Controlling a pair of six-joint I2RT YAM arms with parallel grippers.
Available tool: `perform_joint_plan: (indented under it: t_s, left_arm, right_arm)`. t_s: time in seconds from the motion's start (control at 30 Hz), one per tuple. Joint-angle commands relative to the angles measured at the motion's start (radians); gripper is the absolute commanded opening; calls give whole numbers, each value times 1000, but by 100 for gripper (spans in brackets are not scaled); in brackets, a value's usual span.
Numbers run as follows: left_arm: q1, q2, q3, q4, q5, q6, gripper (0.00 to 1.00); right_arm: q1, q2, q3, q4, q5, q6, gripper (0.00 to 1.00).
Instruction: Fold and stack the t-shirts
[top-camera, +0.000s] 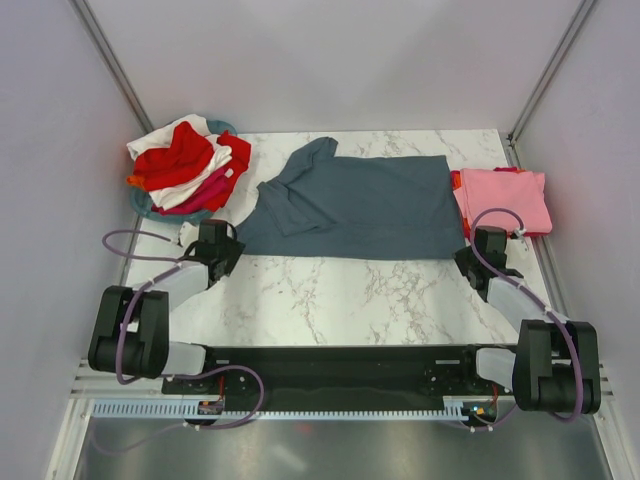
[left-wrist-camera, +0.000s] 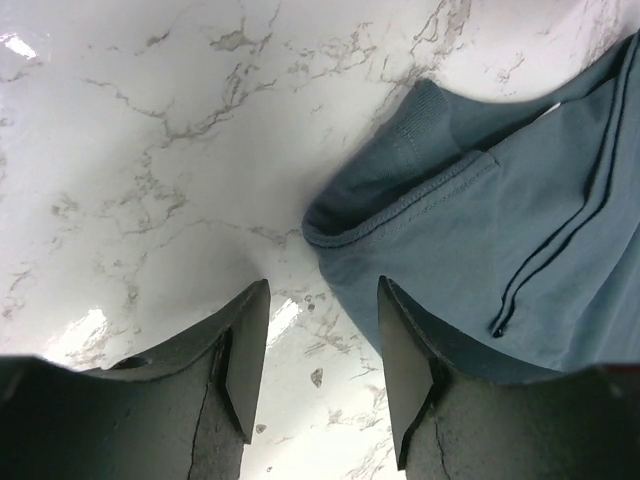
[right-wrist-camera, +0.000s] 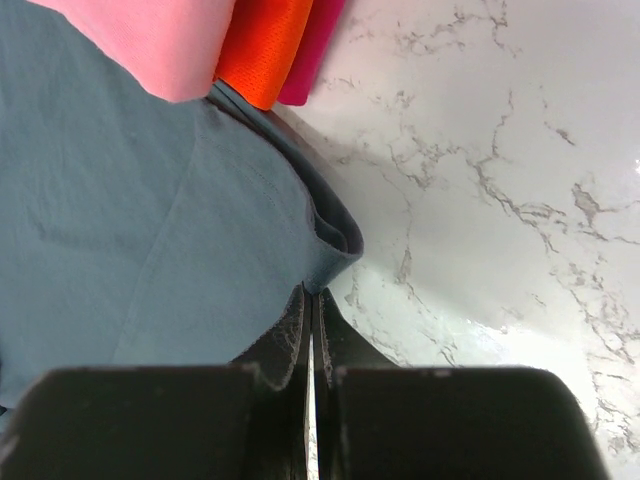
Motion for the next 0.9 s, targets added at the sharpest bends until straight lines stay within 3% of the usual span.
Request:
perform_joint_plan:
  t_s: [0.0,0.1,0.17,0.4,0.5,0.6,0.63,0.87]
  left_arm:
    - [8,26,1,60,-6,2,55]
    - [11,57,4,72,-28,-9,50]
    - [17,68,-2,89,-46,-15,41]
    - [63,144,-13,230,-13,11,45]
    - [66,155,-18,270,4,28,31]
    - [67,155,-10,298,4,57,7]
    - [67,151,8,272,1,71,2]
    - [69,80,117,28,-13,97,2]
  right_arm:
    - [-2,-8,-3,0,6,-2,0]
    - [-4,-11,0,0,6,-5,0]
    - [-4,-14,0,0,6,-6,0]
    - [-4,-22,-4,-5,1,-6,0]
    - [-4,-23,-6,-3,-2,-3,0]
    - [-4,-25,-6,-3,-5,-6,0]
    - [-4,-25,-6,-3,-8,-8,0]
    - [-4,-23,22,-29,-34,-26,0]
